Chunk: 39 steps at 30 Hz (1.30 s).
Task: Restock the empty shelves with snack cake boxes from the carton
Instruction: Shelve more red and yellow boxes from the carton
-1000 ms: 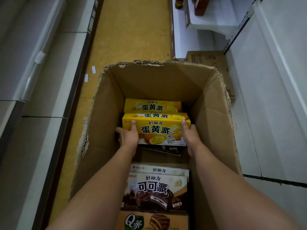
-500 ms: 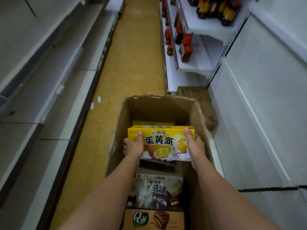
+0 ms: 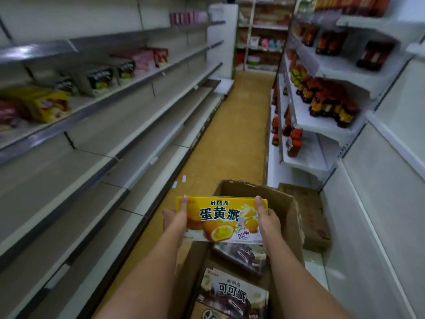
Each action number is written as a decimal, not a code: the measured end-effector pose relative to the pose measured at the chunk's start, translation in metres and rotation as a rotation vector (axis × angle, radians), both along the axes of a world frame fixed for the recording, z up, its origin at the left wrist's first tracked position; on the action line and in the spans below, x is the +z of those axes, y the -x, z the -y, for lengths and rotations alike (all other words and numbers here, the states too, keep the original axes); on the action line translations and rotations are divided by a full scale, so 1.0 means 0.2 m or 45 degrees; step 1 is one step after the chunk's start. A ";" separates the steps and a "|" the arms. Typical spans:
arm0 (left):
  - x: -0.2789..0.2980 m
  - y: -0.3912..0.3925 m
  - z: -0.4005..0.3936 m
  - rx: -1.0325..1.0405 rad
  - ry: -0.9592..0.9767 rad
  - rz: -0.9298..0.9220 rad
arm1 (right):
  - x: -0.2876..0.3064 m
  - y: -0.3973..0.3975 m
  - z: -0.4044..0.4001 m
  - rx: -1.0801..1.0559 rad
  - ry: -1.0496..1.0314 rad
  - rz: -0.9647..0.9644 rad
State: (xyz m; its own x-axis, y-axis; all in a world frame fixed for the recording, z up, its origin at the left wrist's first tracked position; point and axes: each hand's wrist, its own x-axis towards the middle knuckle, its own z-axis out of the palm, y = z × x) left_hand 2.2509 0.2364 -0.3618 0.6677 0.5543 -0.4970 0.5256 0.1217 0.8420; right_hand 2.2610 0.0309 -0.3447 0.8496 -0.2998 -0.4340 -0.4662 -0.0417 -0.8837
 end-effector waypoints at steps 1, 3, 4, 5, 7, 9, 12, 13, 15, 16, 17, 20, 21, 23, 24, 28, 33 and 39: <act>0.04 0.04 -0.03 0.047 -0.009 0.011 | 0.03 0.01 -0.03 0.033 -0.004 0.012; 0.11 0.13 -0.09 0.132 -0.026 0.067 | 0.09 0.04 -0.11 0.113 -0.025 0.028; 0.14 0.18 -0.12 0.161 -0.046 0.100 | 0.11 0.06 -0.15 0.158 -0.024 0.031; 0.18 0.24 -0.15 0.183 -0.052 0.121 | 0.14 0.07 -0.19 0.202 -0.025 0.027; 0.21 0.35 -0.21 0.242 -0.061 0.158 | 0.19 0.10 -0.28 0.289 -0.044 0.060; 0.25 0.48 -0.28 0.336 -0.059 0.190 | 0.22 0.15 -0.37 0.378 -0.075 0.097; 0.30 0.70 -0.38 0.535 -0.036 0.236 | 0.28 0.26 -0.53 0.500 -0.065 0.196; 0.32 0.77 -0.41 0.596 -0.013 0.238 | 0.29 0.29 -0.59 0.564 -0.057 0.195; 0.34 0.95 -0.48 0.709 -0.018 0.225 | 0.30 0.40 -0.72 0.717 -0.053 0.182; 0.35 1.03 -0.50 0.749 -0.026 0.221 | 0.31 0.45 -0.77 0.779 -0.072 0.180; 0.35 1.13 -0.54 0.796 -0.026 0.215 | 0.32 0.53 -0.84 0.852 -0.089 0.160; 0.36 1.41 -0.64 0.944 -0.079 0.211 | 0.33 0.73 -1.01 1.041 -0.091 0.113; 0.36 1.50 -0.67 0.988 -0.094 0.203 | 0.34 0.79 -1.06 1.088 -0.094 0.124; 0.36 1.69 -0.73 1.085 -0.124 0.209 | 0.34 0.94 -1.16 1.194 -0.117 0.112; 0.36 1.80 -0.76 1.128 -0.136 0.212 | 0.34 1.02 -1.22 1.247 -0.125 0.094; 0.32 2.19 -0.85 1.255 -0.145 0.227 | 0.33 1.33 -1.41 1.420 -0.117 0.065; 0.30 2.67 -0.97 1.353 -0.164 0.284 | 0.34 1.75 -1.63 1.606 -0.098 0.072; 0.30 3.25 -1.15 1.398 -0.188 0.276 | 0.37 2.27 -1.91 1.785 -0.117 0.130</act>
